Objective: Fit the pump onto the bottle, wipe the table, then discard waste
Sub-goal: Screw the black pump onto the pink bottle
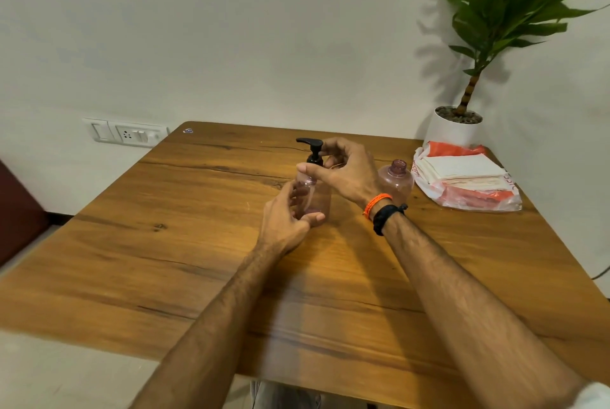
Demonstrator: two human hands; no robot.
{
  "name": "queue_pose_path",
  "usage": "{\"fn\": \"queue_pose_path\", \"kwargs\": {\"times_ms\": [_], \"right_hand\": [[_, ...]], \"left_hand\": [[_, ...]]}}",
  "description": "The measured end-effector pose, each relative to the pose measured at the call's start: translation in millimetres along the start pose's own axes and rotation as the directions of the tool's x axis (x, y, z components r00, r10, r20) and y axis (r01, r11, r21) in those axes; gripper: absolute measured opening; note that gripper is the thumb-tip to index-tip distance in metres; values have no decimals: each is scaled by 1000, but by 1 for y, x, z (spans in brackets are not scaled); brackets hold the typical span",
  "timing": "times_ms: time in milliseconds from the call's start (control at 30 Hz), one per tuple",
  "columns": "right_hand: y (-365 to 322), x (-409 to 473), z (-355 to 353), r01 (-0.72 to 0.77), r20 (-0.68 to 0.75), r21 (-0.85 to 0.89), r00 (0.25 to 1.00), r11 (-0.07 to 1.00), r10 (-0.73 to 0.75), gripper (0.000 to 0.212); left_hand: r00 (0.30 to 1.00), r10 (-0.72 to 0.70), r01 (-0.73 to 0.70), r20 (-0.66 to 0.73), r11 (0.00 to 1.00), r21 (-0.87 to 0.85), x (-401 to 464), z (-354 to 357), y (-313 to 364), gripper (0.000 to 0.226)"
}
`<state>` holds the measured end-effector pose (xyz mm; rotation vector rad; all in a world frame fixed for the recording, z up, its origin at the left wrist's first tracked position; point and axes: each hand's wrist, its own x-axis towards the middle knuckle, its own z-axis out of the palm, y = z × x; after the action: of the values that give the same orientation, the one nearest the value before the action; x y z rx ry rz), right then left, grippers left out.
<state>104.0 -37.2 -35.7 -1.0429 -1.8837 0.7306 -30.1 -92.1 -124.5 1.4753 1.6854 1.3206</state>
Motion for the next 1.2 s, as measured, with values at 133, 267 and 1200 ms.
{"fn": "queue_pose_path", "kwargs": {"times_ms": [133, 267, 1200], "right_hand": [[-3, 1, 1, -12, -62, -16, 998, 1000, 11, 38], [-1, 2, 1, -10, -56, -23, 998, 1000, 8, 30], [5, 0, 5, -82, -27, 90, 996, 993, 85, 30]], "left_hand": [[1000, 2, -2, -2, 1000, 7, 0, 0, -1, 70], [1000, 0, 0, 8, 1000, 3, 1, -1, -3, 73], [1000, 8, -9, -10, 999, -42, 0, 1, -4, 74]]}}
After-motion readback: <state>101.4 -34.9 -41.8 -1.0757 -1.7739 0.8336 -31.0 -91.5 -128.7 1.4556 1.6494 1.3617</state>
